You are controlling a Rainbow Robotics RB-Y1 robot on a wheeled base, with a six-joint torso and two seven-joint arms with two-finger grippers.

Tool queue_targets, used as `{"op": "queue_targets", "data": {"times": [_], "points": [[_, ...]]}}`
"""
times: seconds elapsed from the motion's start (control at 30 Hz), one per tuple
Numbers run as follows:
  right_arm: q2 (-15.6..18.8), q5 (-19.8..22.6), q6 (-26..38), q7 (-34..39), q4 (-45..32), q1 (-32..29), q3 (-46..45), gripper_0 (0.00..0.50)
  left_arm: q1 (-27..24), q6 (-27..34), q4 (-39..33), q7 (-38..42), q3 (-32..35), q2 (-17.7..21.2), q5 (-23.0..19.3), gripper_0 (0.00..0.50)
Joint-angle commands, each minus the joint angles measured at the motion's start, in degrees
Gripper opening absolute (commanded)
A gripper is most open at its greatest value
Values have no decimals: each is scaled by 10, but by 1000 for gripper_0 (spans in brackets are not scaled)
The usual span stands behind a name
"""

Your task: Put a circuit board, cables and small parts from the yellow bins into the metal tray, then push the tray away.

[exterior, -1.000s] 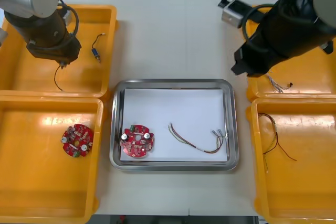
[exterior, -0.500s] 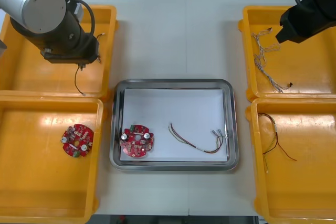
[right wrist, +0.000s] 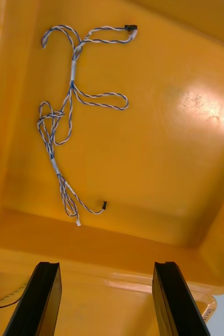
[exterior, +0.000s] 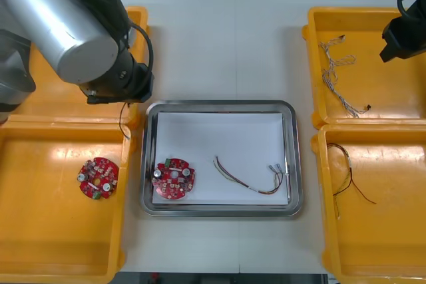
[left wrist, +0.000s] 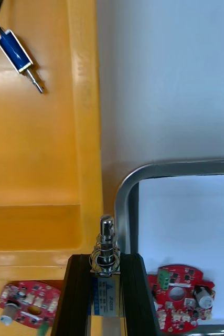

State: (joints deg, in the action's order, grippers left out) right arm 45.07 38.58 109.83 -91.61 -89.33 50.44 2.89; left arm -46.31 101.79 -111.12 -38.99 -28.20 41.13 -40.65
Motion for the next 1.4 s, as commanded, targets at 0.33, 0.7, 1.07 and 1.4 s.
{"op": "queue_targets", "data": {"times": [0.33, 0.7, 1.07, 1.4], "points": [[20, -12, 1, -31, 71, 25, -25, 500, 0, -83, 9, 144, -97, -53, 62, 0], [11, -31, -76, -26, 160, 25, -25, 500, -1, -128, 77, 153, -155, -90, 111, 0], [-11, -32, -140, -8, 202, 25, -39, 500, 0, -130, 78, 167, -179, -96, 111, 1], [-39, -53, -153, 8, 231, 19, -60, 500, 1, -130, 84, 178, -189, -97, 111, 113]]}}
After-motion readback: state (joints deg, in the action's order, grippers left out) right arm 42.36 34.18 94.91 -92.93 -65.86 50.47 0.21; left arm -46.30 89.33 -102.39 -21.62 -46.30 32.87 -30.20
